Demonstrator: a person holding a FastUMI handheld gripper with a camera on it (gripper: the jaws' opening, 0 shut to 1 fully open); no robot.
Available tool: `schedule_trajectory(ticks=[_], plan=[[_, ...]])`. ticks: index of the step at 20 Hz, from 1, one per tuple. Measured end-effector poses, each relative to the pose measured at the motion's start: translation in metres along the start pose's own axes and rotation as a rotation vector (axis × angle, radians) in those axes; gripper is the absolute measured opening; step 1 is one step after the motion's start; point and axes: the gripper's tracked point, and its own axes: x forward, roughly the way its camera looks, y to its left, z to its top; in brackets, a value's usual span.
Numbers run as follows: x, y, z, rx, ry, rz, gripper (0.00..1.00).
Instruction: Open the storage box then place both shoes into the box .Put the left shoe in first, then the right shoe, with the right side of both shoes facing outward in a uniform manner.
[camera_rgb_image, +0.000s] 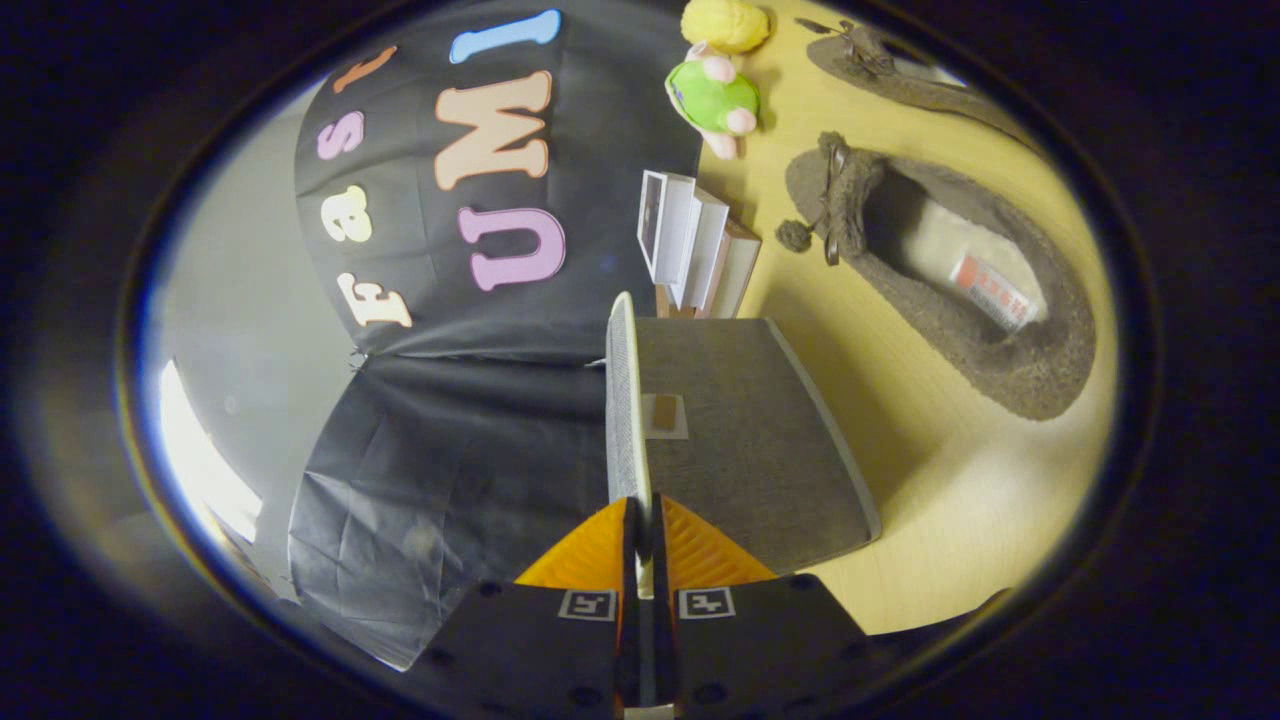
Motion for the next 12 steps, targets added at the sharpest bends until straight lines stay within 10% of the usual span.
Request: schedule_trajectory(ticks=[12], plan=[[-0.012,0.058,-0.009,-0.269,0.002,-0.063,0.04]])
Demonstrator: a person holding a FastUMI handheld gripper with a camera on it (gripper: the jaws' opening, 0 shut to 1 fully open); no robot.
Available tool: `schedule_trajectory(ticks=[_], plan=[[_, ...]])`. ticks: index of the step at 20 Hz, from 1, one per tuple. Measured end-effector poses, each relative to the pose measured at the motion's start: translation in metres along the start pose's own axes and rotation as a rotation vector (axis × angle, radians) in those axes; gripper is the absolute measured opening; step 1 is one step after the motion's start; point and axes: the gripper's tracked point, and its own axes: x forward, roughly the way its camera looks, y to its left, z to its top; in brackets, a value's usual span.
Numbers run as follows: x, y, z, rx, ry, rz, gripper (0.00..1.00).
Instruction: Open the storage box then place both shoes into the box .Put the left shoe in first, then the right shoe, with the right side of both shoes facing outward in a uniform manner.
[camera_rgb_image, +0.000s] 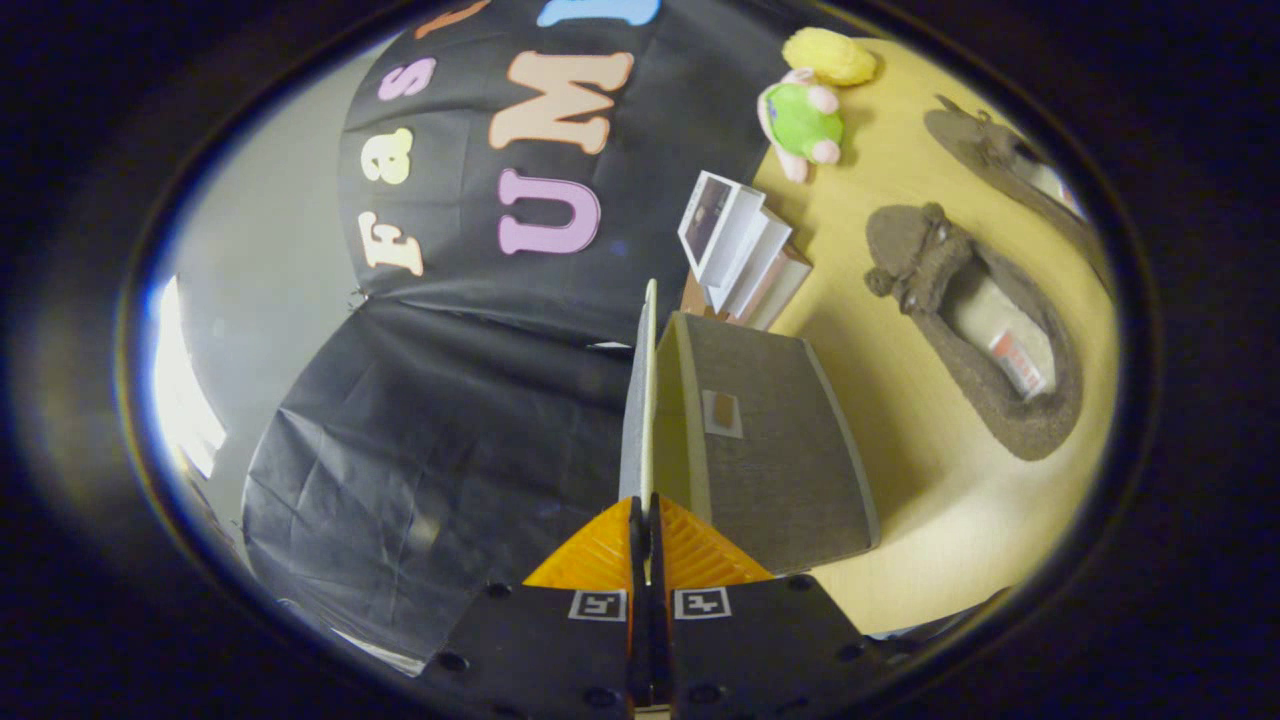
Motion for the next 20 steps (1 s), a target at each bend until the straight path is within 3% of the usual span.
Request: schedule_trajectory(ticks=[5,11,16,20], plan=[[0.008,0.072,-0.002,-0.090,-0.008,0.050,0.05],[0.044,0.143,-0.043,-0.252,0.031,0.128,0.05],[0.087,0.186,-0.087,-0.343,0.065,0.174,0.05],[0.119,0.194,-0.121,-0.392,0.126,0.187,0.05]])
